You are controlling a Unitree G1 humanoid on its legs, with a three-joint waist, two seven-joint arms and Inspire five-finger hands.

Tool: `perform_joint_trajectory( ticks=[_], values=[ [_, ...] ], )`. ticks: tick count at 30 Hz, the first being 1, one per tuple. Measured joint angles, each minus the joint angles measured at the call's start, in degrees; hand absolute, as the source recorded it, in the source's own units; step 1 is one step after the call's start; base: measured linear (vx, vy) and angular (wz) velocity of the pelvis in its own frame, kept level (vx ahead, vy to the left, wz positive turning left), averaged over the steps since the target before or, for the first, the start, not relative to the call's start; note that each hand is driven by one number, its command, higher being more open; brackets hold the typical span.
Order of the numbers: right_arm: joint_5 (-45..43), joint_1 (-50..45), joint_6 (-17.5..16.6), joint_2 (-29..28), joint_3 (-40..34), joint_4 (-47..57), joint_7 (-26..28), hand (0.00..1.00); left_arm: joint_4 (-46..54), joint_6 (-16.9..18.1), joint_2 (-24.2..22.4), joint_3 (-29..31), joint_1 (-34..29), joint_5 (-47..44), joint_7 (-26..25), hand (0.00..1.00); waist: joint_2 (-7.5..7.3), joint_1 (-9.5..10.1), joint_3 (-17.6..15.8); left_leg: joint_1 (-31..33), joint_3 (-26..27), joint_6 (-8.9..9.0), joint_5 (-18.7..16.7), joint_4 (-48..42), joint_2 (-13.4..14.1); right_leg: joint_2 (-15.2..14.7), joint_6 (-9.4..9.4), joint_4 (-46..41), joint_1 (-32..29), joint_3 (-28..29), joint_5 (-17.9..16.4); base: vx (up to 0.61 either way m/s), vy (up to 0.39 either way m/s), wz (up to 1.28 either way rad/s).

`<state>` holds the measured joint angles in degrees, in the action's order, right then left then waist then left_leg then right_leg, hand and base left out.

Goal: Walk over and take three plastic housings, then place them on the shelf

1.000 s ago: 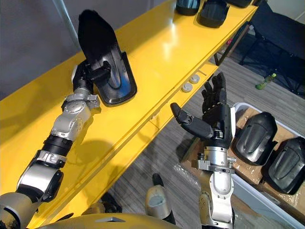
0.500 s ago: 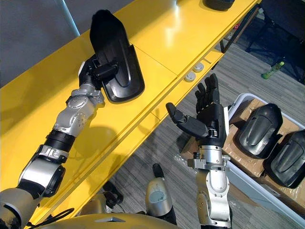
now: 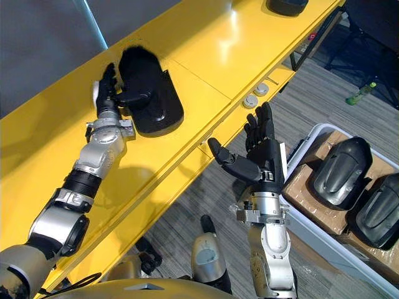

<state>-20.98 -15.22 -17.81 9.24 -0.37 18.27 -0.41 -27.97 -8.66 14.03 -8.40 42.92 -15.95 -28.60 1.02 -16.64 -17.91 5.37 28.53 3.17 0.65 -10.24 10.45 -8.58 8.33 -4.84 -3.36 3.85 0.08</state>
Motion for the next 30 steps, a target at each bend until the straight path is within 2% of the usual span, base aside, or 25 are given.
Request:
perform_joint_trajectory(
  ticks=[6, 13, 17, 20, 23, 24, 25, 28, 30],
  values=[
    [0.0, -0.3, 0.0, -0.1, 1.0, 0.0, 0.3, 1.00, -0.1, -1.9, 0.0, 0.5, 0.0, 0.8, -3.9, 1.00, 0.23, -0.03, 0.2, -2.1, 0.0, 0.29, 2.0, 3.7, -0.7, 0.2, -0.01, 0.2, 0.7, -0.3, 0.0, 0.00, -0.002, 0.01],
    [0.0, -0.4, -0.1, -0.2, 1.6, 0.0, 0.8, 1.00, -0.9, -2.4, -0.3, 2.4, -0.7, -0.7, -3.7, 1.00, 0.80, 0.07, 1.3, -4.0, -0.7, 0.54, 4.5, 8.0, -1.3, 0.7, -0.02, 0.7, 1.8, -1.5, 0.0, 0.00, -0.012, 0.08],
    [0.3, -0.3, -0.7, -0.2, 1.9, 0.0, 0.7, 1.00, -1.0, 2.1, -1.6, 2.5, -3.3, -6.2, -3.6, 1.00, 1.38, 1.00, 2.9, -5.5, -1.6, 0.59, 6.4, 11.5, -2.0, 0.7, -0.03, 1.0, 2.7, -2.7, 0.1, 0.01, -0.002, 0.13],
    [0.3, 1.0, -2.1, -0.2, 3.3, 0.0, 0.7, 1.00, 2.9, 2.7, -2.2, 2.5, -5.3, -9.5, -1.0, 1.00, 1.44, 1.99, 3.3, -6.2, -2.5, 0.46, 7.4, 13.1, -2.5, 0.6, -0.03, 1.2, 3.5, -3.7, 0.0, -0.01, 0.002, 0.17],
    [0.3, 4.0, -2.7, -0.1, 4.0, -0.3, 1.0, 1.00, 10.4, 3.8, -2.6, 1.3, -8.1, -11.6, 3.3, 1.00, 1.77, 2.94, 4.1, -6.1, -3.8, 0.23, 8.9, 15.0, -3.0, 0.5, -0.04, 1.4, 3.6, -5.2, 0.0, -0.01, 0.003, 0.23],
    [0.3, 6.3, -3.0, -0.1, 4.5, -1.3, 1.0, 1.00, 14.5, 4.9, -2.7, -0.2, -9.0, -13.3, 5.6, 1.00, 1.73, 4.22, 4.9, -6.1, -4.2, 0.16, 9.0, 15.0, -3.1, 0.4, -0.05, 1.4, 3.9, -5.5, 0.0, 0.00, 0.009, 0.22],
    [0.3, 7.4, -3.2, 0.0, 4.8, -2.1, 1.1, 1.00, 16.3, 5.0, -2.8, -0.6, -9.5, -13.4, 6.4, 1.00, 1.72, 4.54, 5.3, -6.1, -4.5, 0.14, 9.1, 15.0, -3.1, 0.4, -0.05, 1.5, 4.1, -5.8, 0.0, 0.00, 0.007, 0.24],
    [0.1, 13.2, -3.9, 0.0, 7.1, -7.4, 1.1, 1.00, 26.2, 8.4, -3.0, -2.6, -10.1, -15.3, 10.2, 1.00, 1.85, 6.30, 7.2, -6.2, -6.2, 0.08, 9.3, 15.1, -3.5, 0.0, -0.20, 2.1, 5.2, -7.7, -0.1, -0.02, 0.004, 0.24],
    [-0.2, 15.6, -3.4, 0.0, 8.5, -9.4, 1.6, 1.00, 30.9, 10.6, -3.0, -2.5, -10.1, -15.2, 10.5, 1.00, 2.22, 6.87, 8.0, -6.2, -7.2, -0.04, 9.4, 15.1, -3.8, -0.2, -0.39, 2.1, 5.8, -8.7, -0.2, -0.01, 0.013, 0.25]
  ],
)
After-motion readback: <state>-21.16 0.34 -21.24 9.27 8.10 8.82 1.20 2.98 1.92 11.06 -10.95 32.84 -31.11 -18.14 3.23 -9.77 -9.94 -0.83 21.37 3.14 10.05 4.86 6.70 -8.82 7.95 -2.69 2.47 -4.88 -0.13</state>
